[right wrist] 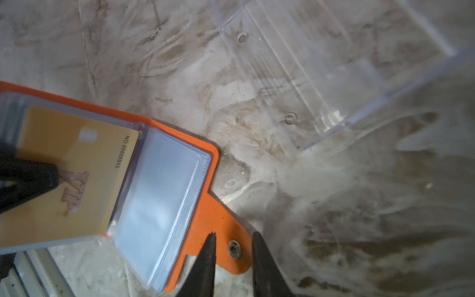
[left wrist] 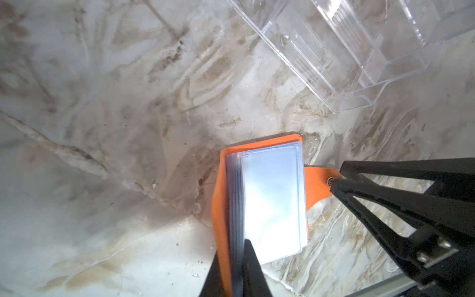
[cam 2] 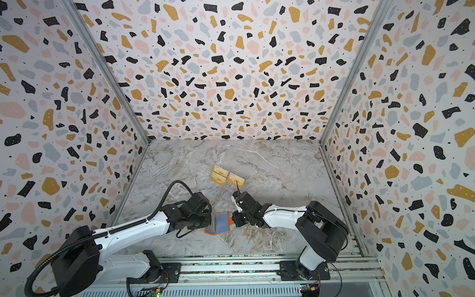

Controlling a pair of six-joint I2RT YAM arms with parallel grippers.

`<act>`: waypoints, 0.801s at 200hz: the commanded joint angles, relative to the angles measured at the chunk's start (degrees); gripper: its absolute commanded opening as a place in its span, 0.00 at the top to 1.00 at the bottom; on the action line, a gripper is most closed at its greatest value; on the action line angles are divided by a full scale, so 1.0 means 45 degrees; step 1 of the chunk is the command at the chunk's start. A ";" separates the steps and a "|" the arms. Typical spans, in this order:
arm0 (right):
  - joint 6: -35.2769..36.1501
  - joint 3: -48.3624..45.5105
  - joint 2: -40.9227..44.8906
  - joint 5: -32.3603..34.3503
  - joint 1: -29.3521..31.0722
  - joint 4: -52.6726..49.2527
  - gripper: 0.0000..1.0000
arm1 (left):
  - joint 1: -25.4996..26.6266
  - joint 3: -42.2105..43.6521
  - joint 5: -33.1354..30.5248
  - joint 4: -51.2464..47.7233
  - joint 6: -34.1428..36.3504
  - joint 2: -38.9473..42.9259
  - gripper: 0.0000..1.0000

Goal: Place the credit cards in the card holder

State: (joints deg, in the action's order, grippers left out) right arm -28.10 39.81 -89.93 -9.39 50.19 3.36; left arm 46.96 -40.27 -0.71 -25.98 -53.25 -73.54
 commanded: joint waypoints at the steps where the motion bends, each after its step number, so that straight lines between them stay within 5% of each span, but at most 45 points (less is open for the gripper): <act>1: 0.0300 0.0149 0.0397 -0.0141 -0.0079 -0.0247 0.73 | 0.0356 -0.0782 -0.0578 -0.0698 0.0169 -0.0460 0.75; 35: 0.0152 -0.0169 0.0376 -0.0678 -0.0148 0.0185 0.73 | 0.0900 -0.1967 -0.0093 -0.0617 -0.0069 -0.0824 0.52; 62: 0.0066 -0.0425 0.0623 -0.0931 -0.0234 0.0389 0.73 | 0.1170 -0.2252 0.0498 -0.0194 -0.0310 -0.0942 0.44; 121: -0.0177 -0.1178 0.1905 -0.2081 -0.0873 0.1079 0.76 | 0.1225 -0.0992 0.1619 0.2760 -0.0762 -0.1332 0.43; 160: -0.0807 -0.1876 0.2149 -0.4361 -0.1696 0.2795 0.79 | 0.1232 0.0538 0.2095 0.5224 -0.1017 -0.1233 0.49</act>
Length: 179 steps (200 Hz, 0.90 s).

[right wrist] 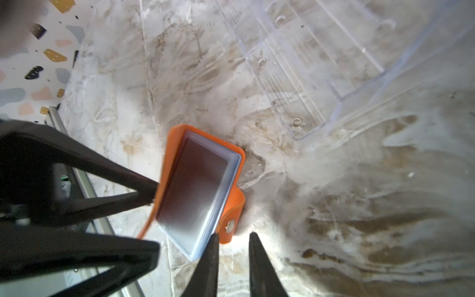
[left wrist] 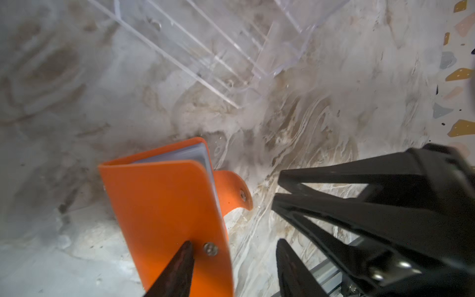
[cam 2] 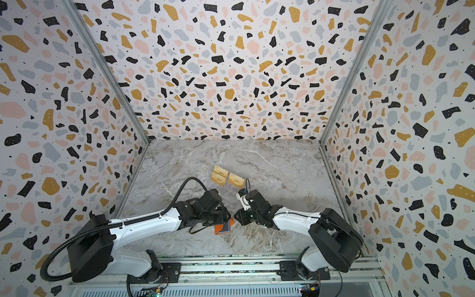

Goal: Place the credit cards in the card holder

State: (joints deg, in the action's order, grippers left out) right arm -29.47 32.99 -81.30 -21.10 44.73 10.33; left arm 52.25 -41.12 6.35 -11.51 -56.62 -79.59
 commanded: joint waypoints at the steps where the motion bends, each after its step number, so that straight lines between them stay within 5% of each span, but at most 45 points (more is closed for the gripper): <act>1: -0.0520 -0.0370 0.0213 -0.1806 -0.0504 0.1291 0.79 | 0.0063 0.0783 0.0524 0.2049 -0.0269 0.0130 0.49; 90: -0.0148 0.1086 -0.1265 -0.3564 -0.0613 0.1635 0.88 | 0.0050 0.2361 0.0449 0.3289 -0.0427 -0.0122 0.62; 179: 0.0505 0.2157 -0.3214 -0.2243 -0.0167 0.0092 0.89 | 0.0084 0.2188 0.0286 0.2689 -0.0270 0.0079 0.65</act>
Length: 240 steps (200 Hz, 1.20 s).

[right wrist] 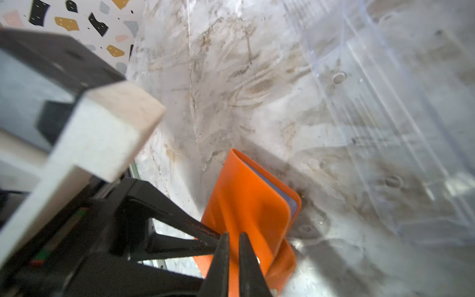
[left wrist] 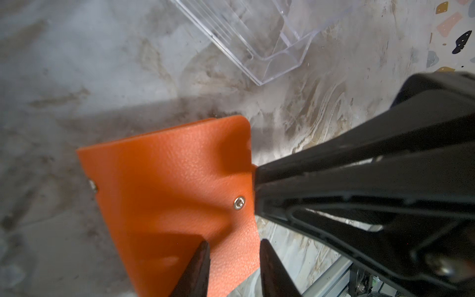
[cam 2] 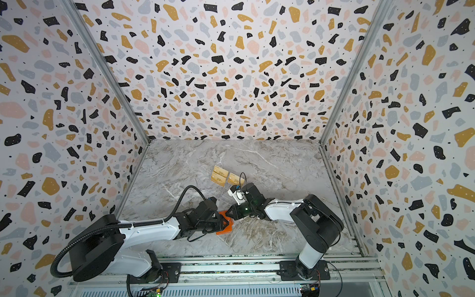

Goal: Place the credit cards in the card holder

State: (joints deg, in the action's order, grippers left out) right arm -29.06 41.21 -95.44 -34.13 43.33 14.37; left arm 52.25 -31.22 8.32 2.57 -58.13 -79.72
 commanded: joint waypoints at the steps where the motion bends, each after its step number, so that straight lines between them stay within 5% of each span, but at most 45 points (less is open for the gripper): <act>1: 0.0427 0.0332 -0.0076 0.0690 0.0150 -0.0819 0.89 | 0.0077 -0.0013 -0.0150 -0.0446 0.0066 0.0123 0.65; 97: 0.0724 0.0187 -0.0542 0.1416 0.0410 -0.0616 0.89 | -0.0584 -0.0832 -0.1765 -0.2878 0.0820 0.2482 0.58; 240: 0.0404 0.0348 -0.0391 0.1857 0.0547 -0.0643 0.89 | -0.0762 -0.1188 -0.1317 -0.2918 0.2422 -0.0555 0.58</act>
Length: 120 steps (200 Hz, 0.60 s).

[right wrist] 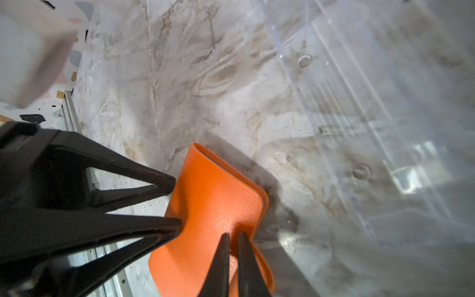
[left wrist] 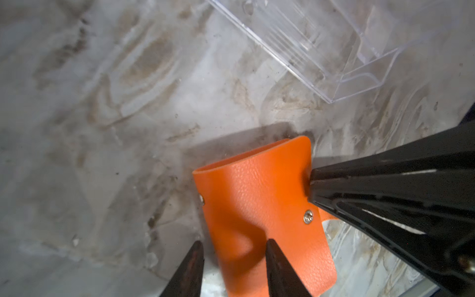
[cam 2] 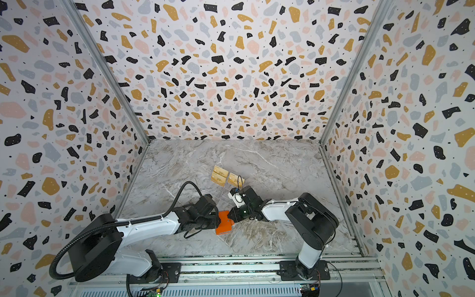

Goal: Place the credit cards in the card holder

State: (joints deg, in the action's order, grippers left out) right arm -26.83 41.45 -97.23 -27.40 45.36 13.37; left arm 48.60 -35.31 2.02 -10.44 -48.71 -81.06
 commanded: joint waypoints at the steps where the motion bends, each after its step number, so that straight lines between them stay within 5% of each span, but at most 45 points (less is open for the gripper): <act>1: -0.0082 0.0297 0.0026 0.0363 0.0095 -0.0425 0.89 | 0.0054 -0.0279 0.0050 -0.0055 0.0328 -0.0274 0.58; 120: -0.0098 0.1462 0.2050 0.1262 0.0138 -0.2662 0.85 | 0.0841 0.0297 -0.0918 -0.0331 0.0140 -0.0985 0.62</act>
State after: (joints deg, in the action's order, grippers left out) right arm -26.96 46.33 -91.98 -24.12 45.67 5.96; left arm 51.81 -36.99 -2.28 -9.43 -47.79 -84.03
